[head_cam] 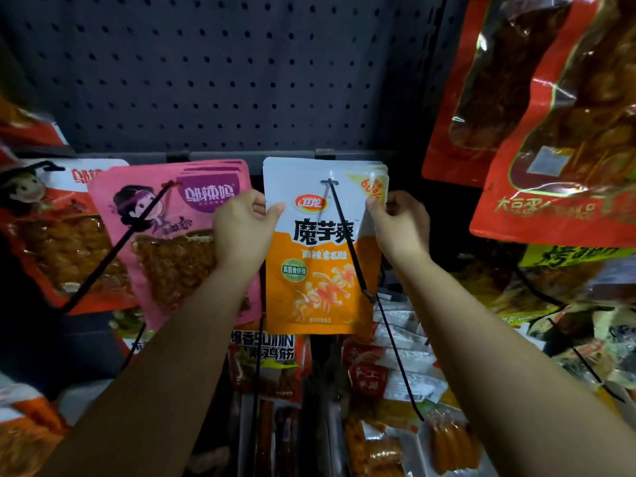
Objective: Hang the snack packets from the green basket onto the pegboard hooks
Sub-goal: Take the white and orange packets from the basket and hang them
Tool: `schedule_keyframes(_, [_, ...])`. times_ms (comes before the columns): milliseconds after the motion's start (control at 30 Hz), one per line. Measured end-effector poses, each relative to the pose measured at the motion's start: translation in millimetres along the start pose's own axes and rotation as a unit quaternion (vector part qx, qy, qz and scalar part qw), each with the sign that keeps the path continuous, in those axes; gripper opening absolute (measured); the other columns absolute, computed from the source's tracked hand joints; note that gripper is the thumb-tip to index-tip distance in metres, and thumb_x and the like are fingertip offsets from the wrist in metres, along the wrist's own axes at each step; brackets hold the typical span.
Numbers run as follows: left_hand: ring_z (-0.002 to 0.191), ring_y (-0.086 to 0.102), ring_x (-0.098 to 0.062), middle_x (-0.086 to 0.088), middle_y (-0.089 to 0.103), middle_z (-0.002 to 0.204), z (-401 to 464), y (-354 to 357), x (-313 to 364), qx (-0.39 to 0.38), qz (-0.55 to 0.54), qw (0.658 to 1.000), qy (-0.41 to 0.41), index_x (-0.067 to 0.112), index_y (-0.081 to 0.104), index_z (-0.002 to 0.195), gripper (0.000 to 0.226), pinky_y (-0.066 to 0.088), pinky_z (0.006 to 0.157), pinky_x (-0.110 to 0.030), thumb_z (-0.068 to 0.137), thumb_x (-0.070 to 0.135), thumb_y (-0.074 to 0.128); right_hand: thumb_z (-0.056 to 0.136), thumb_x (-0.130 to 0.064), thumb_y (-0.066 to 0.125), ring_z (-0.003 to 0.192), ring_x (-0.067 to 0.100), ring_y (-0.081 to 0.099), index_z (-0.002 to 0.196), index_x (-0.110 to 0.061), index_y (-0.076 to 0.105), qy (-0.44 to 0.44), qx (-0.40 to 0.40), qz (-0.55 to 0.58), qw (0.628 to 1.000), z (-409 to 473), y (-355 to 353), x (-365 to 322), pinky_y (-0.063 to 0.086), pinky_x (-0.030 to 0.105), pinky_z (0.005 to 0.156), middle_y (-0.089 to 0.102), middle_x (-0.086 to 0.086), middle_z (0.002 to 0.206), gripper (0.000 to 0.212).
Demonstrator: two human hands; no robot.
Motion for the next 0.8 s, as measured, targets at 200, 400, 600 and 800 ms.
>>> schedule_keyframes(200, [0.069, 0.052, -0.014, 0.002, 0.056, 0.075, -3.6, 5.4, -0.3, 0.001, -0.006, 1.0, -0.014, 0.009, 0.06, 0.083, 0.02, 0.034, 0.06, -0.022, 0.085, 0.028, 0.066, 0.089, -0.04, 0.057, 0.094, 0.029, 0.062, 0.101, -0.014, 0.063, 0.013, 0.0, -0.014, 1.0, -6.8, 2.0, 2.3, 0.044, 0.032, 0.074, 0.068, 0.008, 0.099, 0.03])
schedule_keyframes(400, [0.088, 0.06, -0.011, -0.003, 0.061, 0.111, -29.8, -2.3, -1.3, 0.02, -0.08, 0.996, -0.017, 0.009, 0.056, 0.116, 0.037, 0.042, 0.064, -0.007, 0.082, 0.014, 0.07, 0.084, -0.033, 0.066, 0.084, 0.018, 0.057, 0.108, -0.012, 0.059, 0.058, -0.046, 0.034, 0.997, -29.3, -5.6, 31.2, 0.042, 0.028, 0.07, 0.054, -0.008, 0.077, 0.032])
schedule_keyframes(600, [0.086, 0.06, -0.01, -0.004, 0.06, 0.104, -92.2, -11.9, 7.2, 0.019, -0.139, 0.99, 0.013, 0.018, 0.059, 0.103, 0.023, 0.05, 0.074, -0.021, 0.084, 0.008, 0.066, 0.085, -0.022, 0.068, 0.073, 0.017, 0.056, 0.1, -0.016, 0.056, 0.061, -0.063, 0.103, 0.991, -73.8, -37.2, 62.0, 0.045, 0.034, 0.071, 0.056, -0.002, 0.076, 0.02])
schedule_keyframes(800, [0.064, 0.056, 0.006, 0.026, 0.06, 0.068, -199.4, 30.5, 47.9, -0.244, -0.195, 0.95, 0.008, 0.036, 0.059, 0.083, 0.02, 0.039, 0.058, -0.005, 0.088, 0.017, 0.062, 0.09, -0.005, 0.059, 0.07, 0.017, 0.058, 0.082, -0.022, 0.059, 0.118, -0.08, 0.206, 0.968, -159.4, -99.8, 118.5, 0.051, 0.036, 0.072, 0.061, -0.002, 0.072, 0.019])
Point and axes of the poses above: each hand's wrist, its own z-axis towards the middle knuckle, its own y-axis out of the palm, x = y × z, the point moved 4 cm from there along z, towards the middle knuckle
